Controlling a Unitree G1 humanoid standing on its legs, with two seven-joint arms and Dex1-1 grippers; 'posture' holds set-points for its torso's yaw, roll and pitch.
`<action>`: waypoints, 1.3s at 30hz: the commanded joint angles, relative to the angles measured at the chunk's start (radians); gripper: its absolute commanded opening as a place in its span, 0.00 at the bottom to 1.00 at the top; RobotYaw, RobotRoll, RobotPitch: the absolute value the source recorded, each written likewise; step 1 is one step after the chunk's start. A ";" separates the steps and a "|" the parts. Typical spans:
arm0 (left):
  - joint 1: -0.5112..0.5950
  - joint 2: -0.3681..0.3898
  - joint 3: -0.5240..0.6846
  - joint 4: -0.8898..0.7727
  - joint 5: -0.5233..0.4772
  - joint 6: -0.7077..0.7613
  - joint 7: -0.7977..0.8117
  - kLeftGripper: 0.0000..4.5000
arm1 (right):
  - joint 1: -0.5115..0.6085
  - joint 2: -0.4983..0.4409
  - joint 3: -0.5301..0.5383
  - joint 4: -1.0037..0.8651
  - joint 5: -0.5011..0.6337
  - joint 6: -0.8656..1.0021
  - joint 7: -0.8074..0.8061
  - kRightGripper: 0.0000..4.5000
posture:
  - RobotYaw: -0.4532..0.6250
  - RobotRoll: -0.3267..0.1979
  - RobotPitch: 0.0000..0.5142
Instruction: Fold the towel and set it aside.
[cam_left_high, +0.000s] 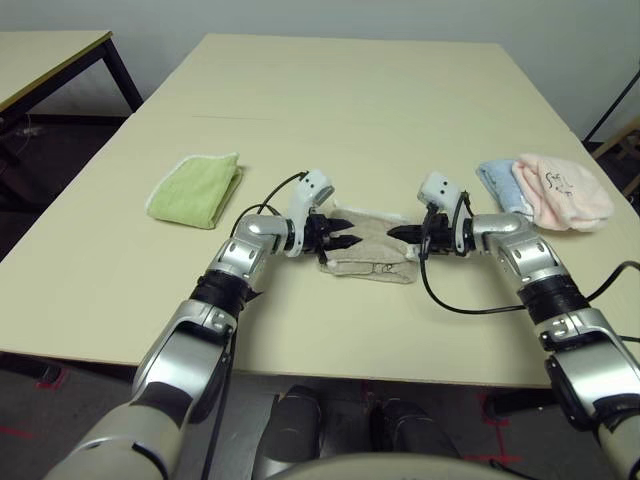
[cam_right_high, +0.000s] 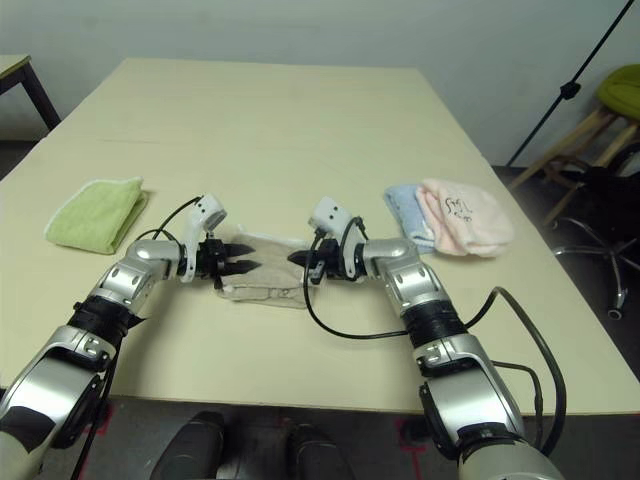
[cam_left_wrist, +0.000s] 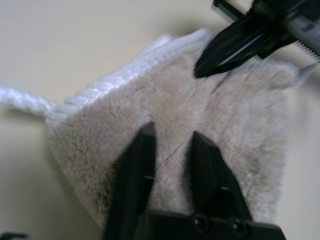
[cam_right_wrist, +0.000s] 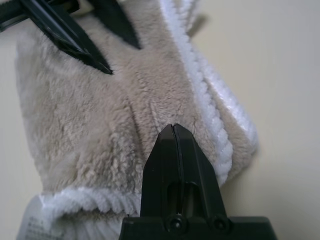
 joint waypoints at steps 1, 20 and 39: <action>0.044 0.019 0.074 -0.173 -0.123 0.109 -0.043 0.33 | 0.004 -0.026 -0.074 -0.083 0.106 0.138 0.063 0.14 | 0.58 0.62 0.17; -0.161 0.198 0.313 0.043 -0.379 0.951 0.153 1.00 | 0.008 -0.408 -0.176 -0.219 0.189 -0.027 0.480 0.99 | 0.57 0.62 0.18; -0.429 0.019 0.059 0.558 -0.177 0.967 -0.032 1.00 | 0.085 -0.493 -0.220 -0.331 0.305 -0.007 0.516 0.99 | 0.48 0.62 0.20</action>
